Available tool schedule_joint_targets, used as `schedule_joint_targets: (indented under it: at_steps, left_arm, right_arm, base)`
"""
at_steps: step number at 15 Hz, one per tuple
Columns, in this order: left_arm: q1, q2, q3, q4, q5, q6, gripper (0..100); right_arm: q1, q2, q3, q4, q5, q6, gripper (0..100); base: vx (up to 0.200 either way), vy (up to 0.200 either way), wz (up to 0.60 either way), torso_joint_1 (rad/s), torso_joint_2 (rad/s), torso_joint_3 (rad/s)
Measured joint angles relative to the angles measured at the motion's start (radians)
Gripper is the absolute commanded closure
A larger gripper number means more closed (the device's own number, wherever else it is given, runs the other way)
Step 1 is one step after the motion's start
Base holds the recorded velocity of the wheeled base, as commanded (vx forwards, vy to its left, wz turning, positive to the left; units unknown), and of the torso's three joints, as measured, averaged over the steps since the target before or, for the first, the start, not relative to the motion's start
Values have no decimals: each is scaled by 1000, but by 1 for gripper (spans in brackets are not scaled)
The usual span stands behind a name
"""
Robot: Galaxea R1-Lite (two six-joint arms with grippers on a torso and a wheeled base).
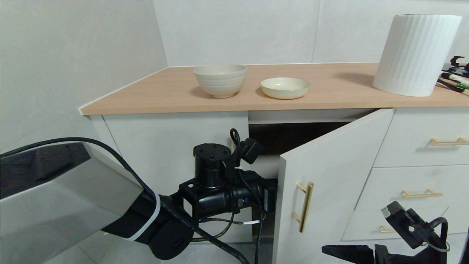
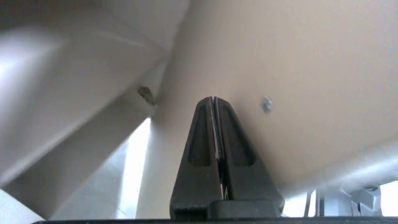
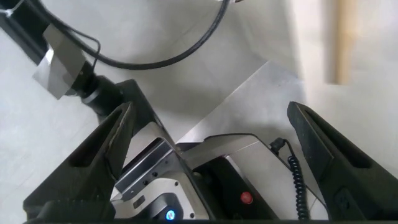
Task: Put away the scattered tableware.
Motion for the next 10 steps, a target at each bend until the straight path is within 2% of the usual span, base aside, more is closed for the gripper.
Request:
schedule_joint_targets:
  at_steps: [4, 7, 10]
  left_arm:
    - [-3, 12, -15, 1, 12, 0, 100]
    - [-3, 27, -26, 1, 13, 0, 100]
    - [-3, 41, -49, 3, 16, 0, 100]
  right_arm:
    - [11, -1, 0, 0, 0, 0, 0]
    - [13, -1, 0, -1, -1, -1, 0]
    - [15, -1, 0, -1, 0, 0, 0]
  base:
    - [0, 0, 0, 0, 0, 0]
    - [-200, 0, 0, 7, 4, 2]
    - [0, 0, 0, 0, 0, 0]
